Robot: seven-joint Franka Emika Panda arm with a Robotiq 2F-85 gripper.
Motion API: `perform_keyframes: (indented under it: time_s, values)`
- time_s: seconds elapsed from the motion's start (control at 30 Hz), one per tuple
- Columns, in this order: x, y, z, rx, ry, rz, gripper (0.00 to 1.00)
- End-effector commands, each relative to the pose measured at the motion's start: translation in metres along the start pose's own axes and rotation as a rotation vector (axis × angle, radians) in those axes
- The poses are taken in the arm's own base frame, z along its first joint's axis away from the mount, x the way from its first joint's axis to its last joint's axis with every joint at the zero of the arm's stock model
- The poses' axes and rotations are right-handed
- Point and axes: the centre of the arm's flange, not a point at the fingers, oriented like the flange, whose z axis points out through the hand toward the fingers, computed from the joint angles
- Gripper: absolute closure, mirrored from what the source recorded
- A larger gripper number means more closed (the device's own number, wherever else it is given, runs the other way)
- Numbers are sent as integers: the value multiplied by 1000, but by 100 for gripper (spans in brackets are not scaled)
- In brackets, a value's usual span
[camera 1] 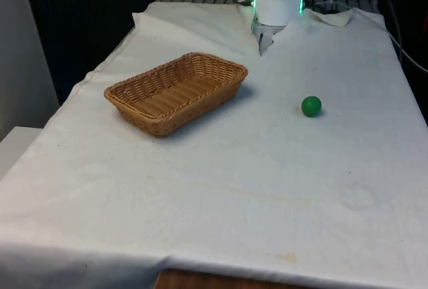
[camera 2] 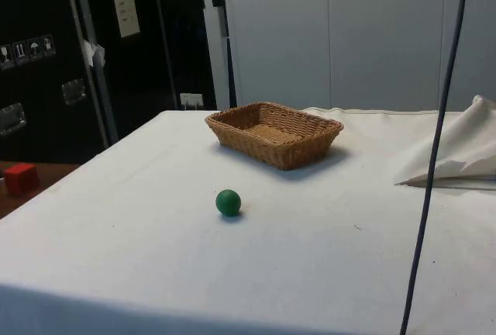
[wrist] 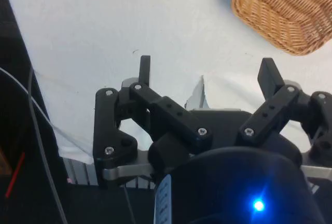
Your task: Pick up the ball and place it into the basket.
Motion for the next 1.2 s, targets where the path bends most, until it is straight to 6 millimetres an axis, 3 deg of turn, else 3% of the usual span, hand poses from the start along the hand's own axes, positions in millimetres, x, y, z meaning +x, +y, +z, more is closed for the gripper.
perform_keyframes:
  time_s: [0.0, 0.3, 0.73, 1.0, 1.03, 1.17]
  values:
    - [-4, -3, 2, 3, 2, 0, 0]
    - [-15, -21, 19, 12, 28, -4, 0]
    - [-35, -57, 66, 12, 67, -7, 0]
    - [-34, -67, 98, 10, 58, 7, 0]
    - [-36, -65, 93, 9, 53, -1, 0]
    - [-29, -70, 116, 7, 52, 16, 0]
